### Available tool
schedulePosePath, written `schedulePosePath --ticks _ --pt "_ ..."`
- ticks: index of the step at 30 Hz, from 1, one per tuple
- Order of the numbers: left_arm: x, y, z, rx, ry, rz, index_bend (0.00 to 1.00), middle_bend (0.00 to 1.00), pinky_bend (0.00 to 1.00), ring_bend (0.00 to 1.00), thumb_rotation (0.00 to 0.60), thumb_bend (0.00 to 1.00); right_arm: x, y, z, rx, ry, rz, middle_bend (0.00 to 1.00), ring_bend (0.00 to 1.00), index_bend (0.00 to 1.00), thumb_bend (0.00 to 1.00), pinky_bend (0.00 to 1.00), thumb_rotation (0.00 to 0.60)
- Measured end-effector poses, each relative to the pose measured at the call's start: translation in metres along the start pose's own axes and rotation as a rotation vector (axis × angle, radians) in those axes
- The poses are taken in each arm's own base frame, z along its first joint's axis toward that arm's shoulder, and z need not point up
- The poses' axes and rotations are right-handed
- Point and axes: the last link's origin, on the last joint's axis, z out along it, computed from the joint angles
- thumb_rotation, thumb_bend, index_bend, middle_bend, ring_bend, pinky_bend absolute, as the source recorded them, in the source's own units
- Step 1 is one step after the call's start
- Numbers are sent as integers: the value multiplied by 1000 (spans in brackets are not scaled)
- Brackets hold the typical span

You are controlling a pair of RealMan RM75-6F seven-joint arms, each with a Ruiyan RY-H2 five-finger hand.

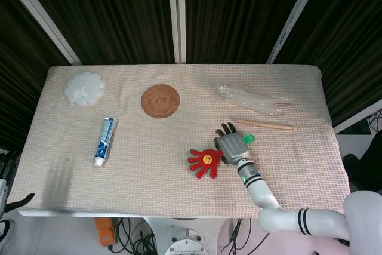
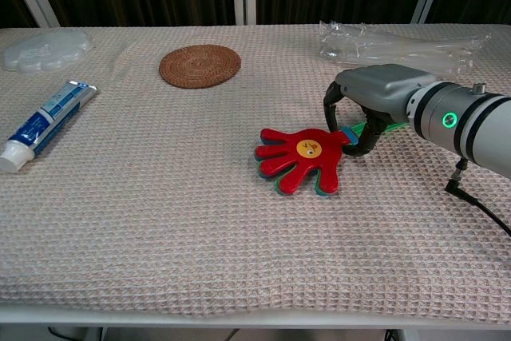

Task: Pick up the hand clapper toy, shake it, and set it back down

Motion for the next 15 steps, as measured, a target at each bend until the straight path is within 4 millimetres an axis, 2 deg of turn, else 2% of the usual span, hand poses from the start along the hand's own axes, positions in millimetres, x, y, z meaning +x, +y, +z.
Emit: schedulePosePath --ticks 2,5,7,11,15 --pt "0 0 0 -2 -1 -4 42 34 32 0 600 95 0 1 0 4 12 9 367 96 756 368 102 600" --pt "-1 0 1 -5 -1 -8 42 34 31 0 600 94 0 3 -1 11 29 32 468 234 844 441 320 600" --pt "-1 0 2 -8 -1 -13 42 34 32 0 600 94 0 4 -2 18 43 55 504 288 880 466 366 600" --pt "-1 1 3 -16 -1 -24 42 34 31 0 600 94 0 6 -4 38 69 116 588 447 932 477 390 600" --pt "-2 2 3 -31 5 -48 42 34 32 0 600 95 2 8 -7 64 86 198 620 508 938 478 459 600"
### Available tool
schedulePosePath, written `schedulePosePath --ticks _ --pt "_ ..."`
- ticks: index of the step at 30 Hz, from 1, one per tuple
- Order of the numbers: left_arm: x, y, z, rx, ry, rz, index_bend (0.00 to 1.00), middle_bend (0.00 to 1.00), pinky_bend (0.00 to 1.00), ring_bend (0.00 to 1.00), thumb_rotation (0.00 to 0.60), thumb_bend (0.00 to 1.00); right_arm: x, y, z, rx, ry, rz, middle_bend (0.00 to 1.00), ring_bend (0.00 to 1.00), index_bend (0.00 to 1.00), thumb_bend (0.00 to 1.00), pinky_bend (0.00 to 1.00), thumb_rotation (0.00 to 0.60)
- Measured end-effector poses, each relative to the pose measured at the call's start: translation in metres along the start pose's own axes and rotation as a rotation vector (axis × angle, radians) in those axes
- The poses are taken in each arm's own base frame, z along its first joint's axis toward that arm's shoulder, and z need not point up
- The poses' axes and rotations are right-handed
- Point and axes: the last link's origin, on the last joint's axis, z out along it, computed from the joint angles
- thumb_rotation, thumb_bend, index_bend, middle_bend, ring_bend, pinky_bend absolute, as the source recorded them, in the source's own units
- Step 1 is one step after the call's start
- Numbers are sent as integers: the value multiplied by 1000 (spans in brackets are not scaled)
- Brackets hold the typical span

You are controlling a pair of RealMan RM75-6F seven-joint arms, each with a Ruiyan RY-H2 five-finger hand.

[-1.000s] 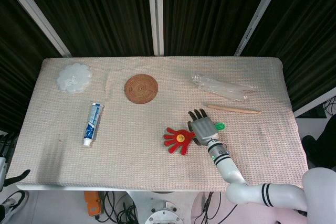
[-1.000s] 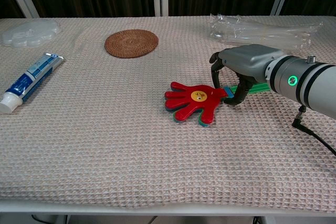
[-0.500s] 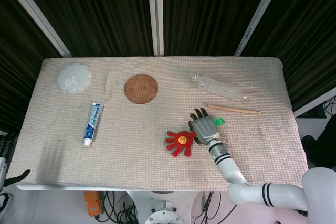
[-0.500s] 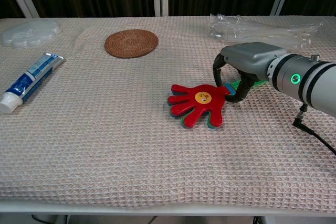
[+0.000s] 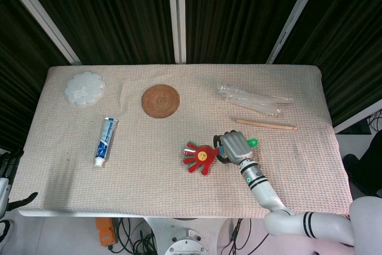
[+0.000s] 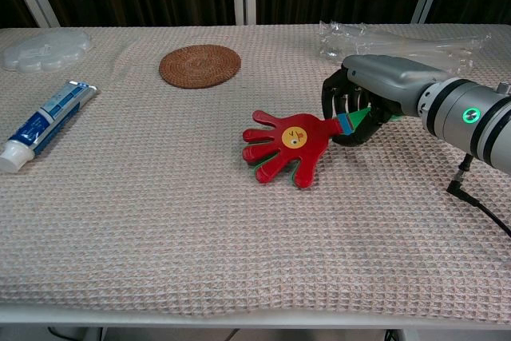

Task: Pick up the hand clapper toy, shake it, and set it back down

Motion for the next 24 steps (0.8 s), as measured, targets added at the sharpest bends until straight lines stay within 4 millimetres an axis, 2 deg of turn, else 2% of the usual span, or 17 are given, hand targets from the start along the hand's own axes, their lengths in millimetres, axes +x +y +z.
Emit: schedulePosePath --ticks 11,18,24 --pt "2 1 -2 -20 28 -20 42 34 32 0 600 94 2 5 -6 20 43 191 673 560 908 526 729 600" --pt "2 1 -2 -19 29 -26 43 34 32 0 600 95 -6 10 -4 7 43 243 709 644 865 594 901 600" --pt "2 0 -2 -17 29 -27 42 34 33 0 600 95 -3 8 -4 29 75 280 759 785 872 610 997 600"
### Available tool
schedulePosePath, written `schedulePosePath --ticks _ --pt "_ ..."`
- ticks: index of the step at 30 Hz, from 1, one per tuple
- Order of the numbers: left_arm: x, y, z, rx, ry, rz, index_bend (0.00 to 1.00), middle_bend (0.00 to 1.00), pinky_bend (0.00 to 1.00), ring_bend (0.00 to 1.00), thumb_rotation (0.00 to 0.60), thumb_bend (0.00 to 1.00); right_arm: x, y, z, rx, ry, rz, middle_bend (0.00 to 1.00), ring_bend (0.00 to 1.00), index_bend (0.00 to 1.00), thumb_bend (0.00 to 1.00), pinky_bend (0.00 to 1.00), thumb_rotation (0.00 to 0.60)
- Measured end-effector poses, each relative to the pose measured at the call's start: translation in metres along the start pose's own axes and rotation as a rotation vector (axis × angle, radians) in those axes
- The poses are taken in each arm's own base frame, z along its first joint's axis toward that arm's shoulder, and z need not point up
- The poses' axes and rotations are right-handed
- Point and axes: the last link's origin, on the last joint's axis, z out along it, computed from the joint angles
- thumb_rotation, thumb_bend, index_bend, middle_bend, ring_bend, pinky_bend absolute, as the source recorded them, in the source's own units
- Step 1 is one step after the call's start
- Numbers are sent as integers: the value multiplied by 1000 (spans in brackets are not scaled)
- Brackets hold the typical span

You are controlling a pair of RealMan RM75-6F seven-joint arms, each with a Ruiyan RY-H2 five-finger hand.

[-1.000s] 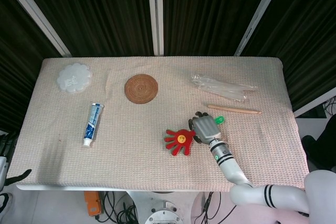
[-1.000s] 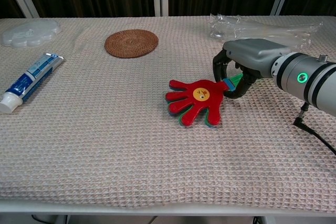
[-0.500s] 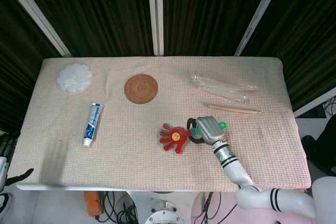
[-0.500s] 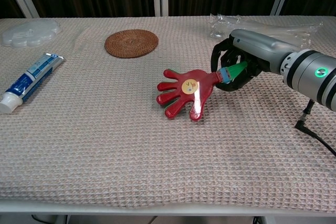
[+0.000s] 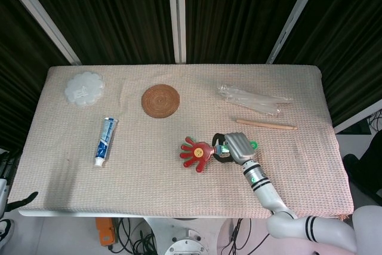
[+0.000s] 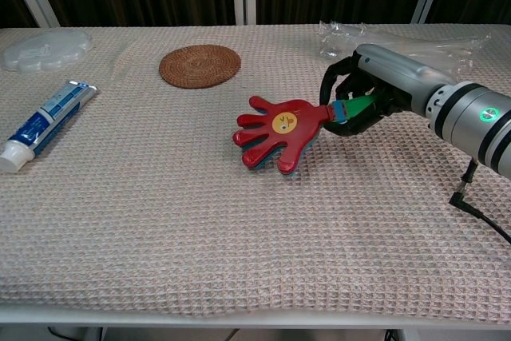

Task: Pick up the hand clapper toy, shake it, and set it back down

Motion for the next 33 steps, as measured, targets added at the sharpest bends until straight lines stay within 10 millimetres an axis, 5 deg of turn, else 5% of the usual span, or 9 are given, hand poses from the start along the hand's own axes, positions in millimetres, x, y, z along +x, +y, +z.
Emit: schedulePosePath --ticks 8,17,33 --pt "-2 -1 0 5 -7 -3 42 34 33 0 600 94 17 -4 -1 39 93 101 825 910 946 628 1000 600" --pt "-2 -2 -1 7 -6 -3 43 34 33 0 600 95 43 -8 -1 95 253 296 839 921 959 642 1000 600" --pt "-1 -2 0 6 0 -4 43 34 33 0 600 95 97 -16 -8 173 380 1002 839 921 941 661 1000 600"
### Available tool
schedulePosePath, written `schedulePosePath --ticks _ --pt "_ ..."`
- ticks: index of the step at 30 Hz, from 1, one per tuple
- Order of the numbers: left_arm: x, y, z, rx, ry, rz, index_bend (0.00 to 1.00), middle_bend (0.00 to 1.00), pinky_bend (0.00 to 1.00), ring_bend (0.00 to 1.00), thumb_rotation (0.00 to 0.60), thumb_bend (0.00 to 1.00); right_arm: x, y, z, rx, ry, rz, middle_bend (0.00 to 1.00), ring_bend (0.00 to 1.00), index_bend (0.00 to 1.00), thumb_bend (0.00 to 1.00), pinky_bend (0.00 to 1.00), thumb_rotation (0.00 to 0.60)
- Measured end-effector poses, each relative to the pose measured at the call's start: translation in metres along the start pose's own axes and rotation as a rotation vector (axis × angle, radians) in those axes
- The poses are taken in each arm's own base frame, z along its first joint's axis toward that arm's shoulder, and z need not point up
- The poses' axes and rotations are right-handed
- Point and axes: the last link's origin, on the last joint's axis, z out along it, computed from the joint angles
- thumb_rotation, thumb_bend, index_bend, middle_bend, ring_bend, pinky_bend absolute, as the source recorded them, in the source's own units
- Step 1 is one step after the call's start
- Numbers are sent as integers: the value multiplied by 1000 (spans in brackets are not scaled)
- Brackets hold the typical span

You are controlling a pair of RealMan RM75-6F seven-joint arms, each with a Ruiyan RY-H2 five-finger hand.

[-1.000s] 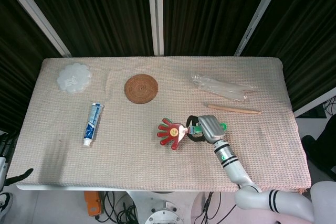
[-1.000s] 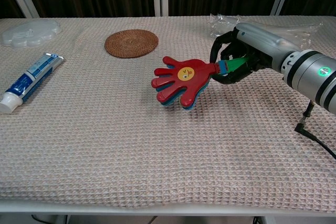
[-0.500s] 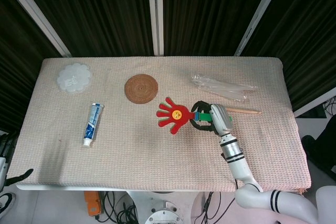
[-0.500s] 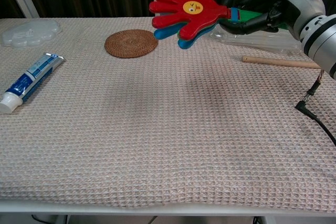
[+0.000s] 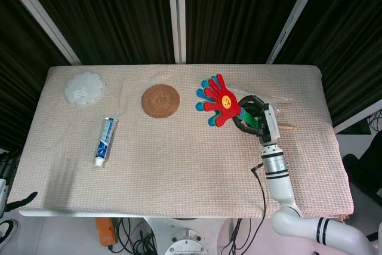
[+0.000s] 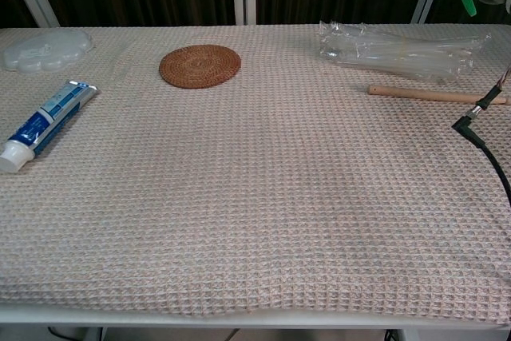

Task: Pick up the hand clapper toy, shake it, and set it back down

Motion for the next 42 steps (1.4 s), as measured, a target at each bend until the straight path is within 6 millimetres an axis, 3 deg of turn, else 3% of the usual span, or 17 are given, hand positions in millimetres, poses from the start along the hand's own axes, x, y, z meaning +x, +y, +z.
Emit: schedulePosePath --ticks 4,8,21,26,32,35,42 --pt "0 -1 0 4 -4 0 42 34 33 0 600 94 5 5 1 -59 -10 7 839 921 940 662 1000 600" --pt "-1 -1 0 8 -9 -2 42 34 33 0 600 94 4 10 2 -51 -52 -136 841 921 947 633 1000 600" --pt "-2 -4 -1 19 -19 -14 42 34 33 0 600 95 1 24 3 -18 -294 -1177 904 942 1000 625 1000 600" --pt "-1 -3 -1 17 -17 -11 42 34 33 0 600 94 2 22 3 -62 -327 -1306 904 942 1000 622 1000 600" --pt "-2 -2 0 15 -17 -10 42 34 33 0 600 95 -1 12 3 -65 -303 -1127 904 942 1000 609 1000 600" --pt "-2 -2 0 15 -17 -10 42 34 33 0 600 94 -1 6 4 -76 -262 -894 904 942 1000 618 1000 600" --pt "-1 -3 -1 17 -15 -10 42 34 33 0 600 95 10 -11 10 -110 -127 -154 904 942 1000 626 1000 600"
